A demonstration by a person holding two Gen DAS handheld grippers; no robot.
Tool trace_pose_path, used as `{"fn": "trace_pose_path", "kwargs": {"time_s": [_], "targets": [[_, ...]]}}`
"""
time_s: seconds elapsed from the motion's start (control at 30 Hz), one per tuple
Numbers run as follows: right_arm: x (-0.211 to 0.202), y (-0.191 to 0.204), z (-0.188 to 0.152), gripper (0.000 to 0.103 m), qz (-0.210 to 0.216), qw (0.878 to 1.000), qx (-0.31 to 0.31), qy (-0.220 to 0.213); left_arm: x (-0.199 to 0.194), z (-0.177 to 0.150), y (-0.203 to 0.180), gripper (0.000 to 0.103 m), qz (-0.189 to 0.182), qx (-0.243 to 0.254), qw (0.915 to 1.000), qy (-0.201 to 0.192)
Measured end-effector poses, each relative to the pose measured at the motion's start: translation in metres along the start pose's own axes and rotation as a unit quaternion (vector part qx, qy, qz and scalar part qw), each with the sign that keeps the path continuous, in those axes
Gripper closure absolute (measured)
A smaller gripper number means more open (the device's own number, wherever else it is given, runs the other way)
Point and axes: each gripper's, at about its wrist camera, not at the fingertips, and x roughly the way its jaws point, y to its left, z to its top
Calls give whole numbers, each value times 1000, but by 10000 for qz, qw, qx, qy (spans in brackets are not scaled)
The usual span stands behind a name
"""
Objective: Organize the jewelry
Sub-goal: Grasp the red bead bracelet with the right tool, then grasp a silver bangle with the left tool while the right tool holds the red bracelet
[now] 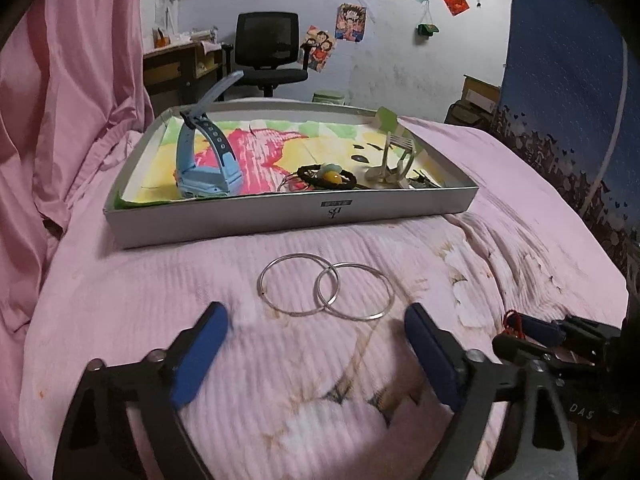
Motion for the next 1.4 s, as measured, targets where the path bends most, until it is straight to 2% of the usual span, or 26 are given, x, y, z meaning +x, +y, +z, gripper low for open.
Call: {"fn": "trace_pose_path", "kwargs": {"time_s": [0.17, 0.33, 1.13, 1.17, 1.2, 1.23, 1.4], "targets": [[4, 5, 2, 84, 143, 9999, -48, 14, 8, 6, 6, 36, -116, -140, 9998, 78], [7, 8, 4, 85, 201, 9998, -60, 2, 14, 8, 4, 49, -116, -83, 9997, 194], [8, 8, 4, 85, 216, 9997, -66, -11, 26, 13, 7, 68, -209, -79, 9992, 326], [7, 8, 4, 85, 216, 9997, -67, -15, 25, 13, 7, 70, -223, -85, 9992, 311], [7, 8, 4, 85, 218, 9997, -66, -14, 25, 12, 8, 88, -237, -98, 9992, 293], [7, 8, 3, 85, 218, 9997, -64, -12, 25, 12, 9, 95, -251, -122, 9992, 294], [8, 8, 4, 85, 218, 9997, -66, -13, 23, 10, 12, 95, -336, -210, 9989, 263]]}}
